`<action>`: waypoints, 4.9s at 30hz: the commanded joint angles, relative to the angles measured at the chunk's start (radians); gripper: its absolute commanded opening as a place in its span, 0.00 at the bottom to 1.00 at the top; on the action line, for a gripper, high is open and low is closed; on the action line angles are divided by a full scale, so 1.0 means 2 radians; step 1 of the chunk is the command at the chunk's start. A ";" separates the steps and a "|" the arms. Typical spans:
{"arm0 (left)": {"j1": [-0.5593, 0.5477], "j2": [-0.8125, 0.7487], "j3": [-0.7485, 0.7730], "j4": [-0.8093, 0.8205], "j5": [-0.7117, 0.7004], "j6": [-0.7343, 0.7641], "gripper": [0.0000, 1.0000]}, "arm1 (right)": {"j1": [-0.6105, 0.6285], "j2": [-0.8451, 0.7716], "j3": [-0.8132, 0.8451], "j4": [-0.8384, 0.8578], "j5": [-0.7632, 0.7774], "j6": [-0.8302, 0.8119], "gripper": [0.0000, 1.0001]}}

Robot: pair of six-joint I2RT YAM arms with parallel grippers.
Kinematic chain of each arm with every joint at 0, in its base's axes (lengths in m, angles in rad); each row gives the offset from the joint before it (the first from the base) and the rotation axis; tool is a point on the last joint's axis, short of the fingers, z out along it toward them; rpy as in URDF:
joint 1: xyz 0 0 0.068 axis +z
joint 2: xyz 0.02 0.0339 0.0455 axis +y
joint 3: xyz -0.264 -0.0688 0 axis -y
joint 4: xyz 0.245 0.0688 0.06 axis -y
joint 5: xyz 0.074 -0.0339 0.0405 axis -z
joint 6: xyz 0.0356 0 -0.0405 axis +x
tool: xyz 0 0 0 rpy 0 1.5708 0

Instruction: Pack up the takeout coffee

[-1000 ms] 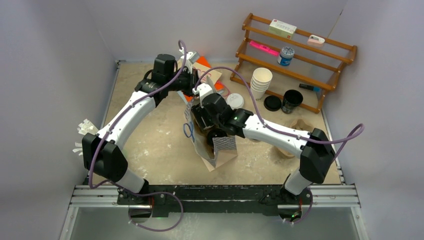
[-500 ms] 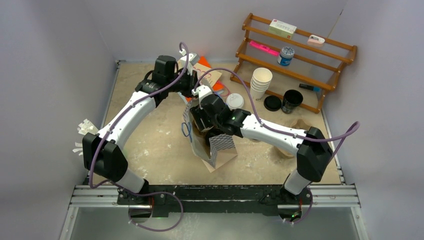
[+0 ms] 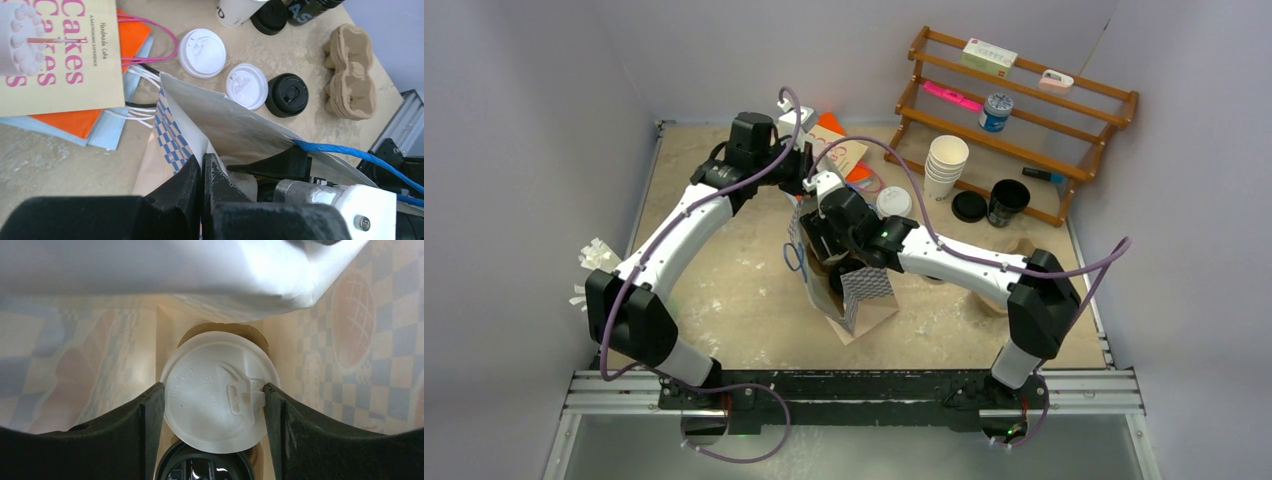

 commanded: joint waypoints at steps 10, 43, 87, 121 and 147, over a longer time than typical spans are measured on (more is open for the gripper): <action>0.009 -0.027 0.011 -0.027 -0.081 0.039 0.00 | -0.003 0.031 0.013 -0.073 0.001 0.003 0.51; 0.041 -0.077 -0.055 0.045 -0.088 -0.003 0.00 | -0.002 0.081 0.032 -0.091 -0.018 0.007 0.51; 0.041 -0.074 -0.076 0.064 -0.055 -0.014 0.00 | -0.008 0.136 -0.018 -0.128 -0.029 0.041 0.52; 0.041 -0.074 -0.067 0.056 -0.063 -0.022 0.00 | 0.034 0.072 -0.114 -0.072 0.009 0.071 0.53; 0.041 -0.075 -0.057 0.044 -0.069 -0.019 0.00 | -0.022 0.035 0.158 -0.135 -0.029 0.025 0.99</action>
